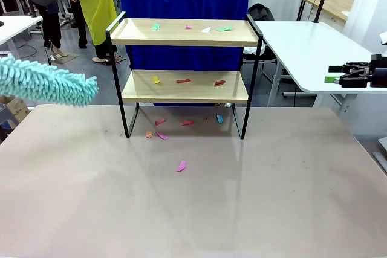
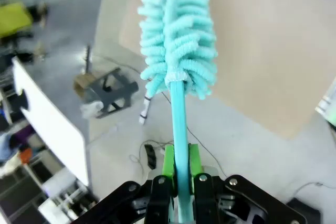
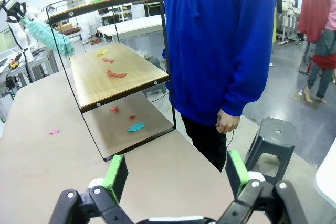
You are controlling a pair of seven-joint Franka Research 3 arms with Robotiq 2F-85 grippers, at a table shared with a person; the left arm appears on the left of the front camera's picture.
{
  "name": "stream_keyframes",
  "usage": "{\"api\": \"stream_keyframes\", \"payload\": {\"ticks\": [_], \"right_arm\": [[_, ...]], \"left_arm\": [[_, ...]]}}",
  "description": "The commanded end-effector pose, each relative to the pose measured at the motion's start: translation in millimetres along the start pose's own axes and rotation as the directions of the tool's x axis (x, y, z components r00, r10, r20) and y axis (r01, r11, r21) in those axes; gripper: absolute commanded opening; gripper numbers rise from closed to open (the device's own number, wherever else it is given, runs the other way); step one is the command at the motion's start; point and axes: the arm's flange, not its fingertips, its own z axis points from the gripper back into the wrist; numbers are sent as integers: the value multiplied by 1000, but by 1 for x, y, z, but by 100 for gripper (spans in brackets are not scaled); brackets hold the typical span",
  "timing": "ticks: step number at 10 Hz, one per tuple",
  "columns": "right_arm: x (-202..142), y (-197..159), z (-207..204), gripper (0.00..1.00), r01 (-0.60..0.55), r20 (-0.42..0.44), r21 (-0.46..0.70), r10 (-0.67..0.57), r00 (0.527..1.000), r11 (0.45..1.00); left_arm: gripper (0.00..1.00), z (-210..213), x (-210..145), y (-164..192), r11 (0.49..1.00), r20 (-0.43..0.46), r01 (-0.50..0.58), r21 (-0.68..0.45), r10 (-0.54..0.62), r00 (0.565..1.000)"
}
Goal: Clean the shelf.
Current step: Clean the specific section of the Shelf indicated by the human with the Duster.
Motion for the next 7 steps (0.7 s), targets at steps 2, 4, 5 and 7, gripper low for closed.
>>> {"api": "stream_keyframes", "payload": {"ticks": [2, 4, 5, 7], "right_arm": [[2, 0, -1, 100, -4, 3, 1, 4, 1000, 1000], [2, 0, -1, 100, -4, 3, 1, 4, 1000, 1000], [2, 0, -1, 100, -4, 3, 1, 4, 1000, 1000], [2, 0, -1, 100, -4, 3, 1, 4, 1000, 1000]], "left_arm": [[13, 27, 3, -27, 934, 46, 341, -106, -338, 940], [13, 27, 25, -44, 870, 89, 451, -200, -442, 893], [13, 22, 38, -48, 844, 100, 490, -216, -480, 871], [13, 10, 55, -46, 845, 146, 455, -282, -431, 890]]}}
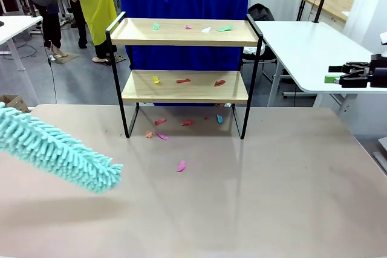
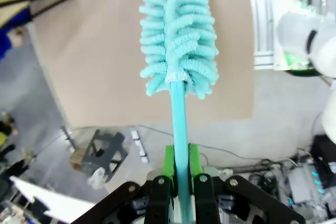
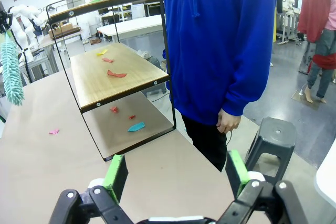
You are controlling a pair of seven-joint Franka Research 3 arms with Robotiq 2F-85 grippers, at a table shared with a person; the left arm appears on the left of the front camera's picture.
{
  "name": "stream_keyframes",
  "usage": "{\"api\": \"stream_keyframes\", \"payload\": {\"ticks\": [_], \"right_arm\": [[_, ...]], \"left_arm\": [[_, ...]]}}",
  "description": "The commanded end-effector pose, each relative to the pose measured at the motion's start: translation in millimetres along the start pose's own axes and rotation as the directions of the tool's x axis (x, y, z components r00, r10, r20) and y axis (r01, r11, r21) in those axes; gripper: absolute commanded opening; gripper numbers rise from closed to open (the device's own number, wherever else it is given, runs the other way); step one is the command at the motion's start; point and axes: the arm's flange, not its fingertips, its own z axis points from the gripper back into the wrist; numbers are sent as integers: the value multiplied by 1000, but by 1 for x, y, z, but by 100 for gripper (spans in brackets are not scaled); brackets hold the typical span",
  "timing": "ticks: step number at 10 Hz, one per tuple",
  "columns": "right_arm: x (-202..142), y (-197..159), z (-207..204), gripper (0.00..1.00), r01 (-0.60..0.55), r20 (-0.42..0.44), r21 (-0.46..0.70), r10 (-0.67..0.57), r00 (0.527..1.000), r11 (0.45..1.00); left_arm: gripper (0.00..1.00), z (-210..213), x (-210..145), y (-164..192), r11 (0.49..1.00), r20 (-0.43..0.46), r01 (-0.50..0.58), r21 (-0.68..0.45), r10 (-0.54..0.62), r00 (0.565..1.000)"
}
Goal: Clean the shelf.
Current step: Clean the specific section of the Shelf indicated by the human with the Duster.
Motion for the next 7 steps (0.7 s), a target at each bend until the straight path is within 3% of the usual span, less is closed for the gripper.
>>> {"api": "stream_keyframes", "payload": {"ticks": [1, 2, 7], "right_arm": [[2, 0, -1, 100, -4, 3, 1, 4, 1000, 1000], [2, 0, -1, 100, -4, 3, 1, 4, 1000, 1000], [2, 0, -1, 100, -4, 3, 1, 4, 1000, 1000]], "left_arm": [[13, -5, 0, 21, 995, 23, -96, 33, 95, 995], [13, 0, 0, 0, 1000, 0, 0, 0, 0, 1000], [13, 0, 0, 0, 1000, 0, 0, 0, 0, 1000]]}}
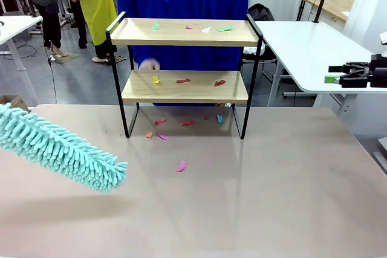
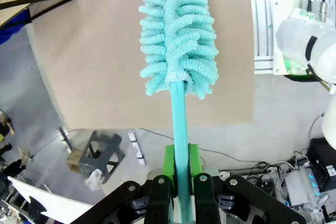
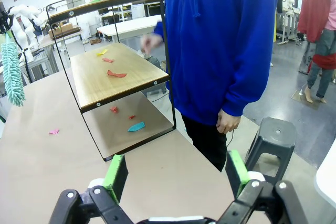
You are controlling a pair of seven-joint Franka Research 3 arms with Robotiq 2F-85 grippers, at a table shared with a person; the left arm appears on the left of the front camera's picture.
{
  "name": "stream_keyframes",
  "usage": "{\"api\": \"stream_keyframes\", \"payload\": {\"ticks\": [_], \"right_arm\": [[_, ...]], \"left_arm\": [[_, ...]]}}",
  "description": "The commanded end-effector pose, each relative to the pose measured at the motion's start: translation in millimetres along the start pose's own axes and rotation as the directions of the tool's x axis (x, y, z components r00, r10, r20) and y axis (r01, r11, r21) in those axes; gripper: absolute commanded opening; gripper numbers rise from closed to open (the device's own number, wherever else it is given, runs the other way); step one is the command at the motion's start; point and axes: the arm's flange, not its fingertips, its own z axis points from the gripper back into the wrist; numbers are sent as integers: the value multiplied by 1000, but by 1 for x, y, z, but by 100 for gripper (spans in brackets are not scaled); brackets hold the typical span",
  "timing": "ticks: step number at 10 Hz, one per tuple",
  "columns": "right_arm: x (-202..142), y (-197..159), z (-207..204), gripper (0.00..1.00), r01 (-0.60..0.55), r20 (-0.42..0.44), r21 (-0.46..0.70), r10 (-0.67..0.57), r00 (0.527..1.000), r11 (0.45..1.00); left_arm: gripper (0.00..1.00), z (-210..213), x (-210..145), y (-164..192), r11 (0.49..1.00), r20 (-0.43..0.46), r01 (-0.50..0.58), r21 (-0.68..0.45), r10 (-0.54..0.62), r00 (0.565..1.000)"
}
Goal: Clean the shelf.
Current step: Clean the specific section of the Shelf indicated by the human with the Duster.
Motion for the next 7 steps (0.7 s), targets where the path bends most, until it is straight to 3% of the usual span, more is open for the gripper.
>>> {"api": "stream_keyframes", "payload": {"ticks": [1, 7], "right_arm": [[2, 0, -1, 100, -4, 3, 1, 4, 1000, 1000], [2, 0, -1, 100, -4, 3, 1, 4, 1000, 1000]], "left_arm": [[13, 0, -2, -2, 1000, -2, 17, -2, -17, 1000], [13, 0, -2, -2, 1000, -2, 17, -2, -17, 1000]]}}
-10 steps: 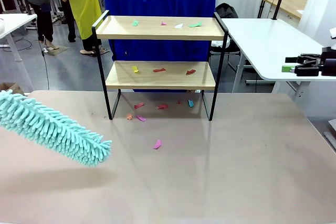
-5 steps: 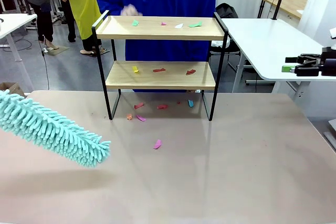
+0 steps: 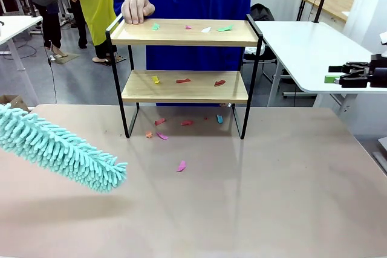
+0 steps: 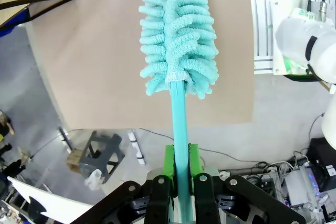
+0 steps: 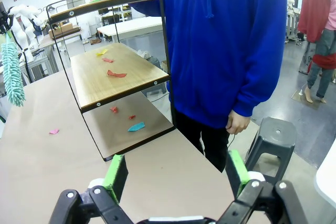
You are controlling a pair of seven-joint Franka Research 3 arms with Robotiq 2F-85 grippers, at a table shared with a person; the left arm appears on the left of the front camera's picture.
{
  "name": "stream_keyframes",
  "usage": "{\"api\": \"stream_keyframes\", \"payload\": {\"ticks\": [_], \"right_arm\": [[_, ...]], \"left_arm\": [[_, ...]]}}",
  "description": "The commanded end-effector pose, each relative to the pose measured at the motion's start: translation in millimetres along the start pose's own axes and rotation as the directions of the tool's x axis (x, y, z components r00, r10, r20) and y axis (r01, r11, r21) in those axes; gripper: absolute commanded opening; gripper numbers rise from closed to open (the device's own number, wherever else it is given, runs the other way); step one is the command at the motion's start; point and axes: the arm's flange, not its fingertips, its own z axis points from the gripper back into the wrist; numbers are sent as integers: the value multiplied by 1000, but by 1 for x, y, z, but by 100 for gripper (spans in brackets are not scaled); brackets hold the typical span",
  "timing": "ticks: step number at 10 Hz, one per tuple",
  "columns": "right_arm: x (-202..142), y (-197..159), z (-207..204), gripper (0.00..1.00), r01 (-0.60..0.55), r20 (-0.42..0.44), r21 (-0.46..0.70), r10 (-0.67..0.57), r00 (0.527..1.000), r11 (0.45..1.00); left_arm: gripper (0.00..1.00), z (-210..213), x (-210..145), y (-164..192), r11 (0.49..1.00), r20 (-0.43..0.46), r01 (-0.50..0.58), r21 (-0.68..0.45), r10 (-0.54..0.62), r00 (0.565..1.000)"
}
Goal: Clean the shelf.
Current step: Clean the specific section of the Shelf indicated by the human with the Duster.
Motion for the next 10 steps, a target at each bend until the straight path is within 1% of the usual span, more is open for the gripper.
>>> {"api": "stream_keyframes", "payload": {"ticks": [1, 10], "right_arm": [[2, 0, -1, 100, -4, 3, 1, 4, 1000, 1000], [2, 0, -1, 100, -4, 3, 1, 4, 1000, 1000]], "left_arm": [[13, 1, -2, -2, 1000, -2, 16, 0, -16, 1000], [13, 1, -2, -2, 1000, -2, 16, 0, -16, 1000]]}}
